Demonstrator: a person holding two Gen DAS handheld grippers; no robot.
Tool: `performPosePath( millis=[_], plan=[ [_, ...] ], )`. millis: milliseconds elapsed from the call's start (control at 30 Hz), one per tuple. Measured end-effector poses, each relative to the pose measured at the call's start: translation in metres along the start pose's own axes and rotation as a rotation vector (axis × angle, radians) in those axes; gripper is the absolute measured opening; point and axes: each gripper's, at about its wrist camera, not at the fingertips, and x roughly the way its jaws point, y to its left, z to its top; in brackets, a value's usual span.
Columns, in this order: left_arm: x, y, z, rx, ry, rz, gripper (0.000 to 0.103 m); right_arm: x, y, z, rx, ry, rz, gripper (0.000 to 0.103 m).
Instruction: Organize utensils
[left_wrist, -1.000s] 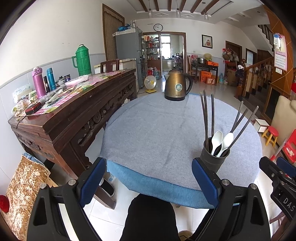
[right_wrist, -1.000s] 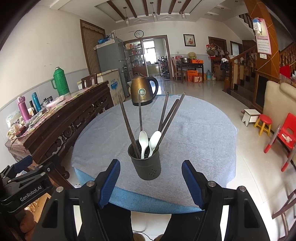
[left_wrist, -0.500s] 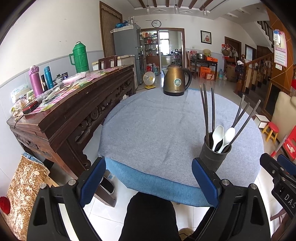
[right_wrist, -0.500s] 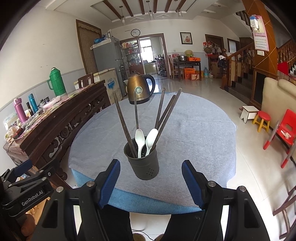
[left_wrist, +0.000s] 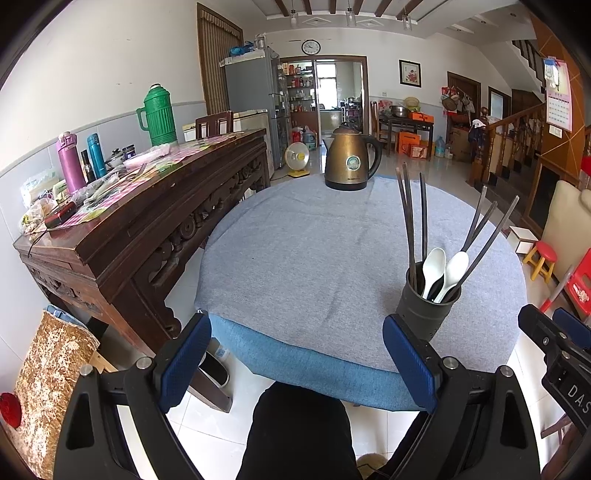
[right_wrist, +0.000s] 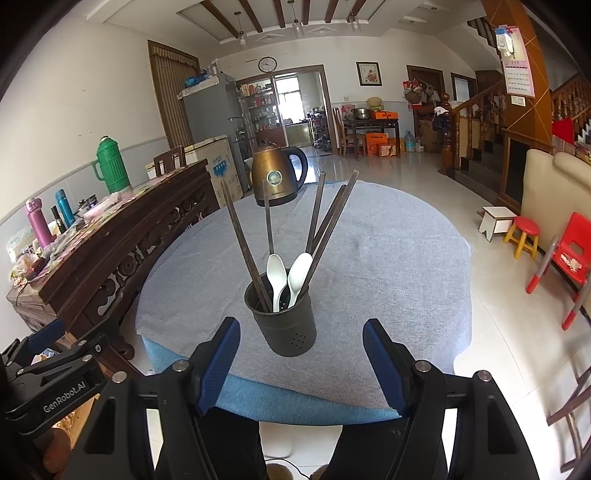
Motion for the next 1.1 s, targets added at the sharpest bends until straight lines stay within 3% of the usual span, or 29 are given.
performPosePath(
  millis=[1100],
  plan=[
    [0.0004,-0.0025,-0.0039,0.004,-0.004,-0.011,0.094,-0.0087,-0.0005,-0.0032,0.000,-0.048,-0.020,0.073]
  ],
)
